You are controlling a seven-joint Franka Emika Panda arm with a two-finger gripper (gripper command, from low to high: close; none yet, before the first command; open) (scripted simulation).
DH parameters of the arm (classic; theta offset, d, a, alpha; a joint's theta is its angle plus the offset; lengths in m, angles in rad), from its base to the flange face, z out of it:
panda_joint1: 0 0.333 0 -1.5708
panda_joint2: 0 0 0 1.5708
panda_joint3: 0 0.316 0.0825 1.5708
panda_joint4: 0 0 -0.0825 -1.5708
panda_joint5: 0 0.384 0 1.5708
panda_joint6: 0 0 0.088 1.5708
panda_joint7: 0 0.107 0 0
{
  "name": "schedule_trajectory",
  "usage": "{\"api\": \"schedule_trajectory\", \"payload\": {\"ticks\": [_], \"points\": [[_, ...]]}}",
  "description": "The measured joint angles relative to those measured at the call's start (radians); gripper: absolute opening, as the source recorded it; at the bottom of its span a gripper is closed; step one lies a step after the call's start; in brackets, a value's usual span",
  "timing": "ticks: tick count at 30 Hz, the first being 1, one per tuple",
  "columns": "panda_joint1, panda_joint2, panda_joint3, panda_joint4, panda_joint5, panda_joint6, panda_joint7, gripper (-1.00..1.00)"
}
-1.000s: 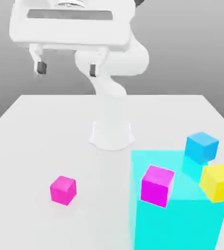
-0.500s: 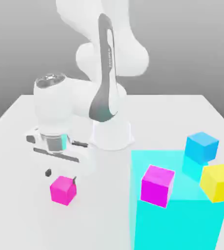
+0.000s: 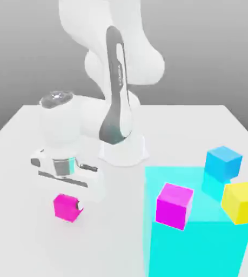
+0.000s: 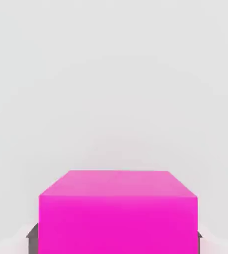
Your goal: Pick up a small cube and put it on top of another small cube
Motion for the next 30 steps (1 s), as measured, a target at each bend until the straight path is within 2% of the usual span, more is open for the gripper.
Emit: {"api": "schedule_trajectory", "payload": {"ticks": [2, 4, 13, 24, 30], "points": [[-0.001, -0.048, -0.003, 0.006, -0.016, -0.059, 0.007, -1.0], [-0.011, -0.034, 0.007, 0.059, 0.008, -0.115, -0.024, -1.0], [-0.003, 0.131, 0.057, 0.378, 0.063, -0.364, -0.142, -1.0], [0.038, 0.316, 0.093, 0.772, 0.025, -0.652, -0.216, -1.0], [0.105, 0.378, 0.141, 0.987, 0.003, -0.826, -0.25, -1.0]]}}
